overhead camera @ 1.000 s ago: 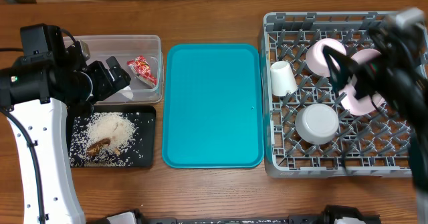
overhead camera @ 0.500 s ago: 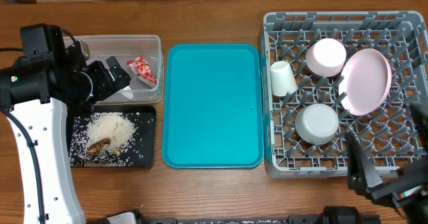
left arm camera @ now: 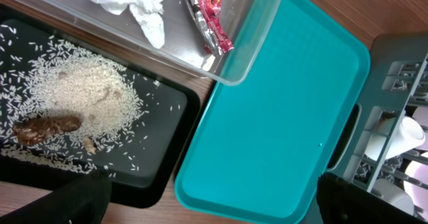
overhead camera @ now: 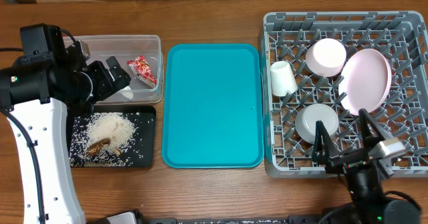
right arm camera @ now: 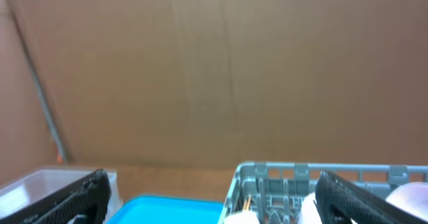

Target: Sort waste into correct bins and load items into the dishwasher

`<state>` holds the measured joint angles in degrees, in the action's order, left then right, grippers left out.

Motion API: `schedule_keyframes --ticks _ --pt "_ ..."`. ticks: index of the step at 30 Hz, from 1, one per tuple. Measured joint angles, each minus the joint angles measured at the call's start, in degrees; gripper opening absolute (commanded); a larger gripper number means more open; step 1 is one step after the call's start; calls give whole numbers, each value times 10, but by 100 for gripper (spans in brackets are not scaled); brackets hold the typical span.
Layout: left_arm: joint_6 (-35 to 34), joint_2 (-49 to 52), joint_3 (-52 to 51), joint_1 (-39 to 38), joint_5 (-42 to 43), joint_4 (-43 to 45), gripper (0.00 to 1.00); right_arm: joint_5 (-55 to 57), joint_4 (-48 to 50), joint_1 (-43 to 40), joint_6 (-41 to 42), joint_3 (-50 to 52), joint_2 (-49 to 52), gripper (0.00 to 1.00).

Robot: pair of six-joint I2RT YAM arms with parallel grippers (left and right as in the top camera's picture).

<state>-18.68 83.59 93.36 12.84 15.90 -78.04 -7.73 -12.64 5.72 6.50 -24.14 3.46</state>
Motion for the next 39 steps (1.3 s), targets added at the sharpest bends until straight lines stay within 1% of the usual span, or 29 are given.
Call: schedule_keyframes --ticks 3,8,15,19,23,28,39 --pt "0 0 0 0 0 0 100 22 73 0 26 82 -25 100" --pt "0 0 0 0 0 0 100 44 137 0 46 152 -26 100" --pt "0 0 0 0 0 0 100 103 144 0 97 205 -26 100" --pt "0 0 0 0 0 0 100 117 144 0 109 225 -26 100" --pt "0 0 0 0 0 0 100 123 99 0 115 231 -26 100" --pt "0 0 0 0 0 0 100 128 83 0 109 231 -26 100" --pt "0 0 0 0 0 0 100 130 83 0 15 231 -26 100"
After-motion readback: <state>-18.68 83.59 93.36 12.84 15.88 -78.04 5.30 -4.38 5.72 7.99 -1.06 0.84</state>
